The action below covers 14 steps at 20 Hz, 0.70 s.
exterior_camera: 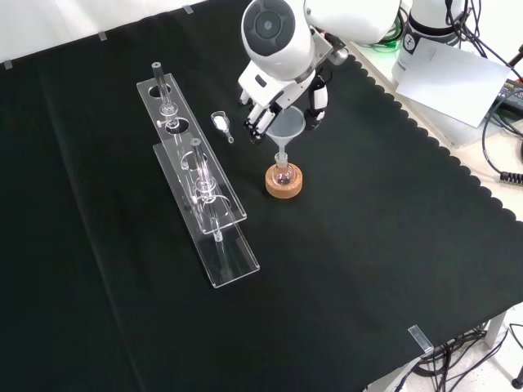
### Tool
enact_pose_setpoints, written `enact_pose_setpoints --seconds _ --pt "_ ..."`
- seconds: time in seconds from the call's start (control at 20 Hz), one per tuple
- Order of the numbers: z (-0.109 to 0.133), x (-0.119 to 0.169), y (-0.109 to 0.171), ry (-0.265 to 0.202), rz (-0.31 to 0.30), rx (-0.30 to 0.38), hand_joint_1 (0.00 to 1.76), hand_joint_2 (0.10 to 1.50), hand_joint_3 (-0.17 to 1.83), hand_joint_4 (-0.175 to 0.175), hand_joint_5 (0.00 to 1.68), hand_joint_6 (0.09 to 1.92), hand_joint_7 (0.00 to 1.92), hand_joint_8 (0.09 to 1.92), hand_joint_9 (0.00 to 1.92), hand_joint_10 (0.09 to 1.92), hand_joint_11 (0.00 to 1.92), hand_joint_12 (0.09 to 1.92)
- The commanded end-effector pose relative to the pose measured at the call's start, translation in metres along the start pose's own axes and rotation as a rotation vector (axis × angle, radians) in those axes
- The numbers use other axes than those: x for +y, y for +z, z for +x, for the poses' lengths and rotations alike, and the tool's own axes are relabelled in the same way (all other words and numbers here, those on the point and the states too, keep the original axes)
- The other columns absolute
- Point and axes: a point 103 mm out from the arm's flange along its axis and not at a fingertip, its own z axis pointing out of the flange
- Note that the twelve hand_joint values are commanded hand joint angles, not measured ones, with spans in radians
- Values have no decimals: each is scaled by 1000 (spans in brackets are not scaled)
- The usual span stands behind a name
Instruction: Place the funnel on the round-bottom flask.
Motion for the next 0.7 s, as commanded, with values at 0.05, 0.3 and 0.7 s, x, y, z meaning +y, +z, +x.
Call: enact_pose_setpoints --seconds 0.05,0.3,0.7 --pt "0 5 4 -1 4 -1 930 739 713 69 834 790 818 619 1194 297 850 1082" --pt "-4 5 7 -5 4 11 930 739 713 69 835 790 817 619 1195 296 850 1081" --pt "-4 7 9 -6 14 15 931 739 714 69 834 790 813 619 1195 294 850 1081"
